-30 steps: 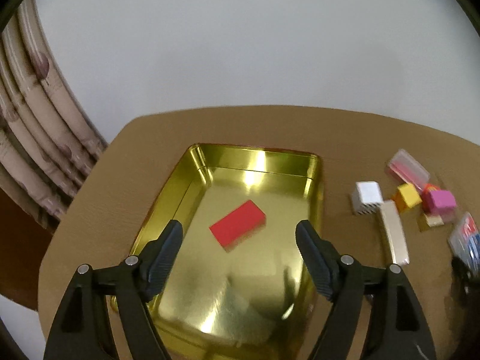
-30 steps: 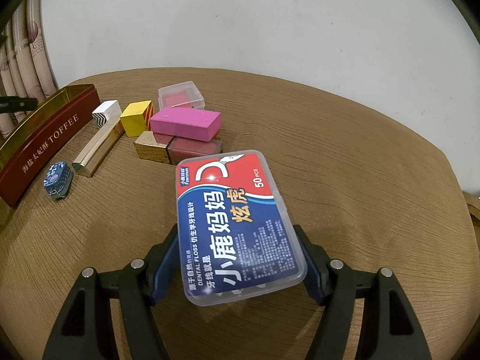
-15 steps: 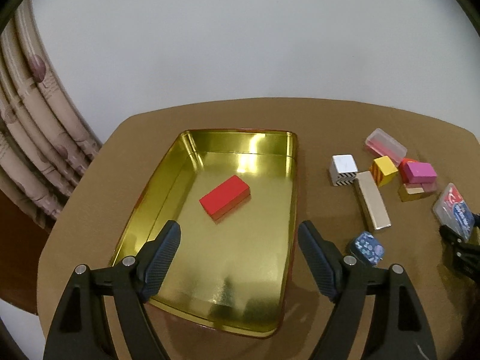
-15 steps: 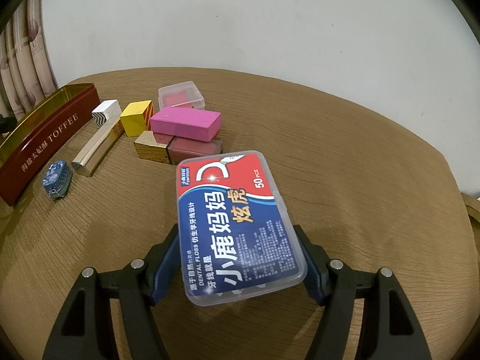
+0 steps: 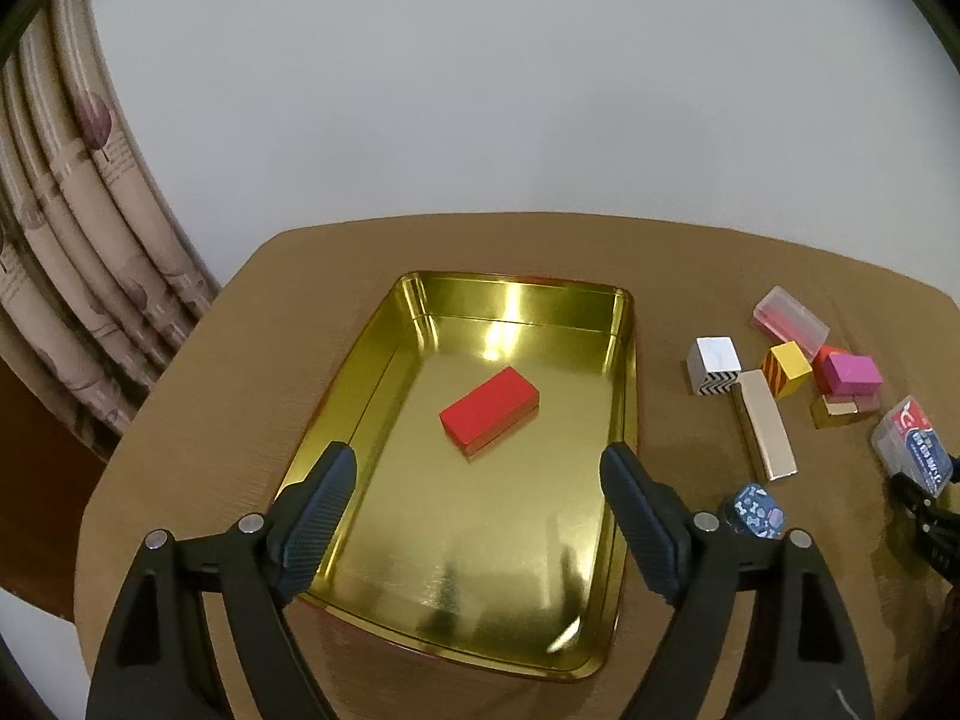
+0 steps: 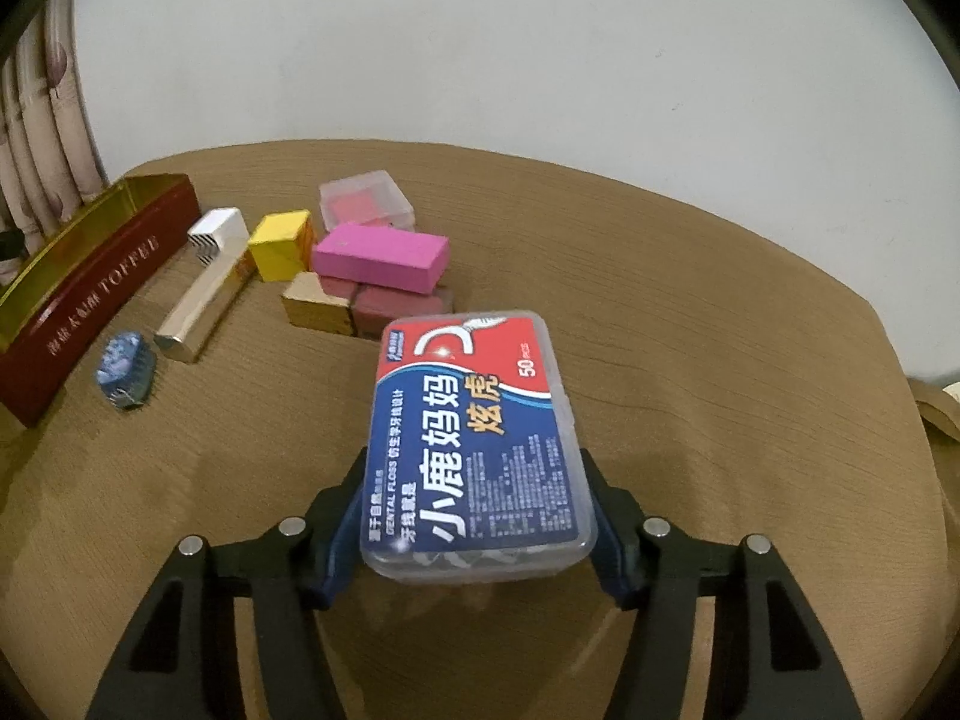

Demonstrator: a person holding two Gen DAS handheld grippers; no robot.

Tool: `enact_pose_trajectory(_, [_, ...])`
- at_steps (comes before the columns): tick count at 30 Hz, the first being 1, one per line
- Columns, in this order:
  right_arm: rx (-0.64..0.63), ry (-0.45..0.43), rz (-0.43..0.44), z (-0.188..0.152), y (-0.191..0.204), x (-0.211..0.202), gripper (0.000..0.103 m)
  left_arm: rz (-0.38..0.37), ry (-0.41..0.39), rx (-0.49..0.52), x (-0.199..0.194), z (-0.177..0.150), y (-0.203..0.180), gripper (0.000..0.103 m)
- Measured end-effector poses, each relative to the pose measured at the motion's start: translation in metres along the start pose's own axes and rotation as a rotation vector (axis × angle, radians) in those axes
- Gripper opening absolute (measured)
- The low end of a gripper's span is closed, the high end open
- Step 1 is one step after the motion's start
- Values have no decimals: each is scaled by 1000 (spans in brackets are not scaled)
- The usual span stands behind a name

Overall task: Organize rigid objects
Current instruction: 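Lift the held floss box with the right gripper toward the tin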

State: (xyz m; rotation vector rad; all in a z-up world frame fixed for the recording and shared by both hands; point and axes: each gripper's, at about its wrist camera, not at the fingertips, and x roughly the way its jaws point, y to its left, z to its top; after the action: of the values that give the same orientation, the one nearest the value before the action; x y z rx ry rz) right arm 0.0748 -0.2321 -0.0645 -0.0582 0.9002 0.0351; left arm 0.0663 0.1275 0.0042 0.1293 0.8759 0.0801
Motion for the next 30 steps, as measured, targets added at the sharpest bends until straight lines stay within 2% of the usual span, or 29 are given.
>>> enact_pose_trajectory(20, [-43,-68,70,32,41,-39,62,-14,19,-36,4,2,7,83])
enact_pose_trajectory(30, [-127,-91,165,51,103,-42,62,-16,28,-62,6,4,16,84])
